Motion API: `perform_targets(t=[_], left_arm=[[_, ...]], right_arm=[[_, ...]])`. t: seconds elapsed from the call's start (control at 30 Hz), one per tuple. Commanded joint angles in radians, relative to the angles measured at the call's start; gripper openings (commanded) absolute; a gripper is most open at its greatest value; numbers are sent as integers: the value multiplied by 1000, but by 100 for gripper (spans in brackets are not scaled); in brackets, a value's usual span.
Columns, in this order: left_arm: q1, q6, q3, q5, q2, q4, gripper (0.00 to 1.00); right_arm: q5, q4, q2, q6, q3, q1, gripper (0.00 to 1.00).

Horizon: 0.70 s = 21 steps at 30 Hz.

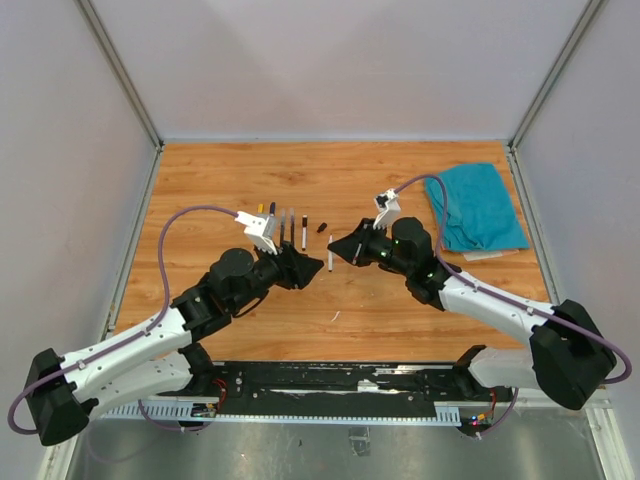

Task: Insert the pens into the pen caps
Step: Pick up the pen from the center of the board.

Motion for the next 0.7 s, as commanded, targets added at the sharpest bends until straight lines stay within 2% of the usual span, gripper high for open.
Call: perform_targets(t=[0.0,0.23,0.43,0.67], left_arm=[[-11,-2,-16,-2,8,110,56],[-11,-2,-35,30,25,146,56],[-11,1,-36,12,40,136,53],[-11,4,-20,8,55,147,42]], right_arm=[[-70,205,-15,171,-51,-15,1],[-133,292,3,245,-58,-15,1],[-165,306,-9,246,-44,-16,1],[-208,307,-15,228,-36,-14,1]])
